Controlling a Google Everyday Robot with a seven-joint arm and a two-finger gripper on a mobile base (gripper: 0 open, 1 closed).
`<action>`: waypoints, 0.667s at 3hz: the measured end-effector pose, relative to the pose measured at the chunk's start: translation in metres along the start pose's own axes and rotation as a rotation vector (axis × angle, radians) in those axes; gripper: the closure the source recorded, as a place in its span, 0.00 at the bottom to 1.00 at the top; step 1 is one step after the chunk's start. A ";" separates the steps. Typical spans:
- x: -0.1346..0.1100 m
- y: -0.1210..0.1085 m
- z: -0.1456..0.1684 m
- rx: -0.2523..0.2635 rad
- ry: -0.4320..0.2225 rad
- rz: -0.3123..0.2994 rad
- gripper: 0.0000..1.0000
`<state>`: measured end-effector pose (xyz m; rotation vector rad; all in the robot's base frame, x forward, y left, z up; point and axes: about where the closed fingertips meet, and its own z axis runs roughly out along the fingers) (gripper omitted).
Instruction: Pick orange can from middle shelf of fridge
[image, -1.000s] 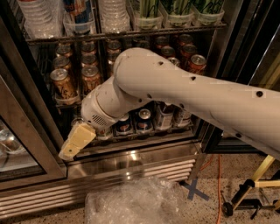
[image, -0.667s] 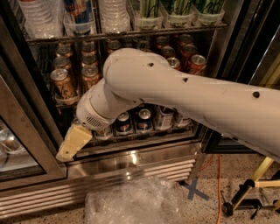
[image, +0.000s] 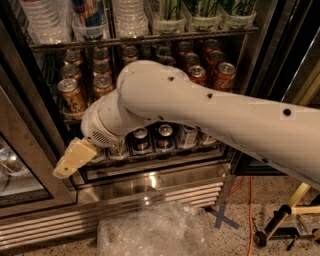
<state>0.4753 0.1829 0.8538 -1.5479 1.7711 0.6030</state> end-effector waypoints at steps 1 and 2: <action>-0.001 0.008 0.008 -0.043 -0.061 0.035 0.00; -0.001 0.008 0.008 -0.043 -0.061 0.035 0.00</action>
Offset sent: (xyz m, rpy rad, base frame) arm -0.0041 0.0077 -0.0051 0.0789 0.0405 0.0145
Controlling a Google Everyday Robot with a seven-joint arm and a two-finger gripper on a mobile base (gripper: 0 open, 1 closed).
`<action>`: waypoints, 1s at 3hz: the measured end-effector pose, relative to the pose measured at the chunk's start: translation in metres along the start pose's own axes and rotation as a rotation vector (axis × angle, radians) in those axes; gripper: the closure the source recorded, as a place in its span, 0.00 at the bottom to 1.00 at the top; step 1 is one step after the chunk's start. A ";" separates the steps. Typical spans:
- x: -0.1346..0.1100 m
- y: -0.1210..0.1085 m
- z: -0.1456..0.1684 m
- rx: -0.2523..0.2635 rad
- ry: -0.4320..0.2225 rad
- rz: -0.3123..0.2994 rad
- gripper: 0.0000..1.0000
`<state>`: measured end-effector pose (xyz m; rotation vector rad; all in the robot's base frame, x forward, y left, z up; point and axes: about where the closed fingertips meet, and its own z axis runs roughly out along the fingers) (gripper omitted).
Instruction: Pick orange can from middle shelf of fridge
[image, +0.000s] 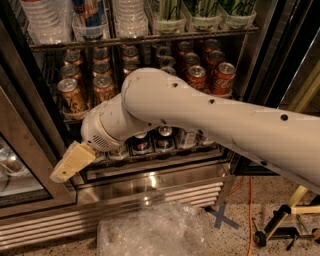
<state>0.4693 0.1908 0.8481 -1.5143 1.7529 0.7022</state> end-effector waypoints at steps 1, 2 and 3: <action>0.001 0.002 0.007 -0.087 -0.101 0.044 0.00; 0.001 0.002 0.012 -0.231 -0.266 0.117 0.00; 0.003 0.000 0.011 -0.371 -0.425 0.186 0.00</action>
Offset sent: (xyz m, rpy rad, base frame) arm 0.0115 -0.0079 -0.0058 0.6994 0.4388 0.2892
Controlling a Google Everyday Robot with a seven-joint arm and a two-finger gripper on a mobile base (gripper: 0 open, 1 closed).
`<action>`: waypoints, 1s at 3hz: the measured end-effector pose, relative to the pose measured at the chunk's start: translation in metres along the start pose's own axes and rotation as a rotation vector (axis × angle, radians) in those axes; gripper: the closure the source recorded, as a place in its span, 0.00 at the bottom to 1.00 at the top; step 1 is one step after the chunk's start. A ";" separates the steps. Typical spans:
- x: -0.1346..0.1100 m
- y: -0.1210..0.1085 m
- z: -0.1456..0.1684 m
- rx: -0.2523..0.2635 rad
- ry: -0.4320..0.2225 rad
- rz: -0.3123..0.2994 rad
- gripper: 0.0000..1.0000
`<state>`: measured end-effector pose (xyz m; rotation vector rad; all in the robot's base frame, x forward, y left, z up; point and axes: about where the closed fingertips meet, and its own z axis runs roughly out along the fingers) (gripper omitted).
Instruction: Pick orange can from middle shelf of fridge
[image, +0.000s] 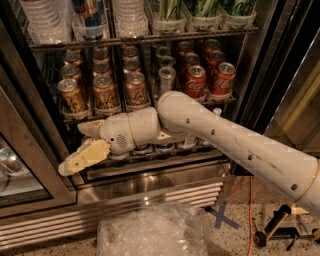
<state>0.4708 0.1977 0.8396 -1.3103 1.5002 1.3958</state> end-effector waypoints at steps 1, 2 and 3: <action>0.008 -0.003 0.002 -0.015 -0.012 0.023 0.00; 0.008 -0.003 0.002 -0.015 -0.012 0.023 0.00; 0.020 -0.013 -0.017 0.053 -0.027 0.062 0.00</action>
Offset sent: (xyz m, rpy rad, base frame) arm 0.0018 -0.0001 -0.0110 0.0183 0.0343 0.0077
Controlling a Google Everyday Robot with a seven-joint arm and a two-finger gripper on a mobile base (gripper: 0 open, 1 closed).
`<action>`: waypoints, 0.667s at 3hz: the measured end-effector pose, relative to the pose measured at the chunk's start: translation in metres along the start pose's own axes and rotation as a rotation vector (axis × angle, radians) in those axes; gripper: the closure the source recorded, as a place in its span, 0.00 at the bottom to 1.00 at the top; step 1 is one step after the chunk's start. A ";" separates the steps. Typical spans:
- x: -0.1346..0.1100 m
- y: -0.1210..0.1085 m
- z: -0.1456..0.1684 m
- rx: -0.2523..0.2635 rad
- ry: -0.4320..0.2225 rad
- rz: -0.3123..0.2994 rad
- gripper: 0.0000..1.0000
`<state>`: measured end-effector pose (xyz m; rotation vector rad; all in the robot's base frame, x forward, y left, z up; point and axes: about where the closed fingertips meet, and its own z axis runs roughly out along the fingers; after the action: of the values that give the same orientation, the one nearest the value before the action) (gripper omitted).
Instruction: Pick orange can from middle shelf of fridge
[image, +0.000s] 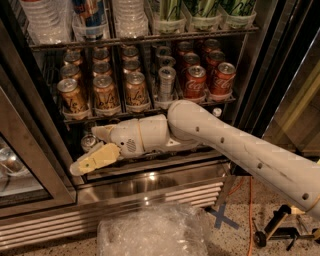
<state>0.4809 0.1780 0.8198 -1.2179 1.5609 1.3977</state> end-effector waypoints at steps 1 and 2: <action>0.012 0.000 -0.030 0.099 -0.023 0.031 0.00; 0.024 -0.003 -0.060 0.181 -0.041 0.056 0.00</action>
Offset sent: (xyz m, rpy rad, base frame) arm 0.0023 -0.0983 -0.0207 -0.0332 0.0343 -0.2879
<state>0.4809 0.1150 0.8067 -1.0387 1.6649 1.2775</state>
